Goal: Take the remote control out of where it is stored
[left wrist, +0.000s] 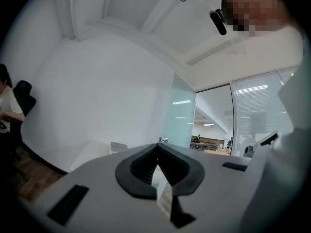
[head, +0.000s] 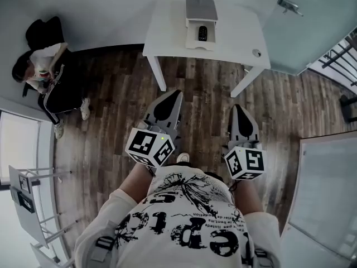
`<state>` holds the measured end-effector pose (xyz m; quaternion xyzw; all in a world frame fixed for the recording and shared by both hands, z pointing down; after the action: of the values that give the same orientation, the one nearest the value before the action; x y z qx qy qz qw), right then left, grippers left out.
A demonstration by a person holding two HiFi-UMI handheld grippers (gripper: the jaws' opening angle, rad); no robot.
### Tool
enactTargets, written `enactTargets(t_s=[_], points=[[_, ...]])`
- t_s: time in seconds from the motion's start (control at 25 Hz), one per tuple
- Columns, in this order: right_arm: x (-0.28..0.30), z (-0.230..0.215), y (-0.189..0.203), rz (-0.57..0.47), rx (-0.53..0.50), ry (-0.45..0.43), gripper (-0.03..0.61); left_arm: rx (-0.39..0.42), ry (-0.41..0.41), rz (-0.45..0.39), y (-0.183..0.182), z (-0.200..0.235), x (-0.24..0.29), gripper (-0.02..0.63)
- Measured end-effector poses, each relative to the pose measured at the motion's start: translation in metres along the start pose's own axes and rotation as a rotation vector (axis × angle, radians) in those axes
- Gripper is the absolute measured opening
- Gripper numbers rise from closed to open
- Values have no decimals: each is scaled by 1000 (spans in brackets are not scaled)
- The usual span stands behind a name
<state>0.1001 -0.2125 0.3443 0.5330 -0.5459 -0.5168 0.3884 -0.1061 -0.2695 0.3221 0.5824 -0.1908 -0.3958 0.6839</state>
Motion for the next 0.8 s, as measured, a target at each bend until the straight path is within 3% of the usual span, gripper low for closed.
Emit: enactTargets(t_s=[0.4,0.8], points=[[84,-33,26,54,14,-19,-6,-41,-104,48,23,52,63,9],[194,-131,33,64,30,-172,-6,26,-252,22,55,52,176,8]])
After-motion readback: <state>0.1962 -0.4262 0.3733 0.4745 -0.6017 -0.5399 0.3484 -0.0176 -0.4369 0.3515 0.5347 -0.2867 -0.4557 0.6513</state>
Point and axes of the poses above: the fingertips, and each gripper's own axes: x forward along the fingers, z to its left, y out of its underside, the point moved 6 cm from there along -x, backward along the fingers, and after that the axes turned 11 degrees about -z, right-handed, at the moved point
